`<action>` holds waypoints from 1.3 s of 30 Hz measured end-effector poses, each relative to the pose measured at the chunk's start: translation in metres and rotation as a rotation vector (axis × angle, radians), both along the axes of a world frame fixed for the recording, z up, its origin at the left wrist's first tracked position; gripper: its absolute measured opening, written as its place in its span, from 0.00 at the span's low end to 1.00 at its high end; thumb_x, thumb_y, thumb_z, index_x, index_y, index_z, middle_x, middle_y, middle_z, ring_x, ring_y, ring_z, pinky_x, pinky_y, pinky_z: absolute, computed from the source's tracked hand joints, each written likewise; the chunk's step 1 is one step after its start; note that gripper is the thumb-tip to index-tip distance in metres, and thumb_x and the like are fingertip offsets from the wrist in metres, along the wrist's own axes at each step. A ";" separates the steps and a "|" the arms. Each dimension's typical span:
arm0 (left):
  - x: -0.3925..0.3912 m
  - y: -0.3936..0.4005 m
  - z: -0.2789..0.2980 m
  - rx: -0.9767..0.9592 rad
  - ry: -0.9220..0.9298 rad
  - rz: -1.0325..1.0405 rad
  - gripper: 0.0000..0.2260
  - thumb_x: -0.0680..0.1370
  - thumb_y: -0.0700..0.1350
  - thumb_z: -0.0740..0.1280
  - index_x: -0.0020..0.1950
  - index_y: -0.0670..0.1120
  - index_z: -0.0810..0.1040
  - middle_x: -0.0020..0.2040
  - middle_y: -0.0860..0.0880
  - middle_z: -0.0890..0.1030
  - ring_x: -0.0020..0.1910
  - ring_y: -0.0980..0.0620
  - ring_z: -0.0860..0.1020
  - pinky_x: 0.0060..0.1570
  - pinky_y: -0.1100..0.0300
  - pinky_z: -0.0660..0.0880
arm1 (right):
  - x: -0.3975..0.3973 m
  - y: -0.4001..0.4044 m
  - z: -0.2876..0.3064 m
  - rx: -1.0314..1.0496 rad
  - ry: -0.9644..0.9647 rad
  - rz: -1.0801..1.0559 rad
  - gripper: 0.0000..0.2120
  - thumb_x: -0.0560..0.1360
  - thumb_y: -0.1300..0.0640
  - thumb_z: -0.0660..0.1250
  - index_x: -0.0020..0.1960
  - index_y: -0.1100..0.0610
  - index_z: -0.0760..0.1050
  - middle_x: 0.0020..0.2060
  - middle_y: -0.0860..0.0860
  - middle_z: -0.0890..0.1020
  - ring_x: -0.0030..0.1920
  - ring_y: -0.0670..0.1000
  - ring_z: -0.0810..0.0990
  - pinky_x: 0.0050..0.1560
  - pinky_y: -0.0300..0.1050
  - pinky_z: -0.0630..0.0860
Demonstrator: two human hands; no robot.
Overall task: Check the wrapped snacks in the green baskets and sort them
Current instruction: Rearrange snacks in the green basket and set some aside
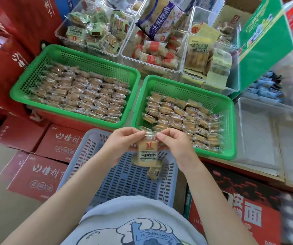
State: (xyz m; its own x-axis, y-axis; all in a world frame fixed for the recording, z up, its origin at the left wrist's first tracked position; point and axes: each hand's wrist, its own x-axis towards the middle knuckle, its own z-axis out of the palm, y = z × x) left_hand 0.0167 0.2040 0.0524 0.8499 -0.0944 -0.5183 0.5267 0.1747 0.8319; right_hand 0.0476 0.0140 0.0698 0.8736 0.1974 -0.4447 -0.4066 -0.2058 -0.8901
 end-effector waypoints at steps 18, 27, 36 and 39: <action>-0.010 0.009 -0.012 0.010 -0.002 -0.164 0.27 0.66 0.37 0.79 0.63 0.51 0.79 0.52 0.41 0.83 0.50 0.47 0.85 0.48 0.56 0.81 | 0.007 -0.013 -0.005 -0.048 0.052 0.058 0.05 0.80 0.63 0.67 0.52 0.60 0.81 0.43 0.53 0.85 0.39 0.46 0.81 0.41 0.40 0.77; -0.004 -0.010 -0.007 0.193 -0.037 -0.291 0.13 0.76 0.60 0.71 0.54 0.53 0.81 0.48 0.52 0.85 0.47 0.52 0.84 0.49 0.54 0.80 | 0.003 0.003 0.007 -0.347 -0.293 0.374 0.04 0.81 0.60 0.65 0.48 0.55 0.77 0.37 0.46 0.77 0.34 0.41 0.71 0.36 0.33 0.69; 0.012 -0.002 -0.013 0.014 0.030 0.001 0.06 0.76 0.40 0.74 0.39 0.47 0.83 0.42 0.45 0.84 0.43 0.46 0.81 0.41 0.56 0.76 | 0.013 0.004 -0.003 -0.247 -0.244 0.228 0.03 0.76 0.55 0.73 0.48 0.54 0.81 0.33 0.43 0.77 0.33 0.42 0.72 0.36 0.36 0.70; 0.016 0.003 -0.019 0.001 0.063 0.046 0.04 0.73 0.42 0.76 0.39 0.46 0.85 0.43 0.41 0.83 0.43 0.44 0.79 0.44 0.54 0.75 | 0.021 -0.002 -0.005 -0.313 -0.149 0.363 0.11 0.73 0.47 0.76 0.51 0.48 0.78 0.44 0.44 0.80 0.43 0.44 0.77 0.44 0.37 0.75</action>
State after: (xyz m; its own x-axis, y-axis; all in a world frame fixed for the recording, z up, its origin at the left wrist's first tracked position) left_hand 0.0331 0.2070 0.0330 0.8189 -0.0552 -0.5712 0.5696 0.1992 0.7974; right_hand 0.0682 0.0115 0.0644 0.8316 0.3778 -0.4071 -0.1324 -0.5771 -0.8059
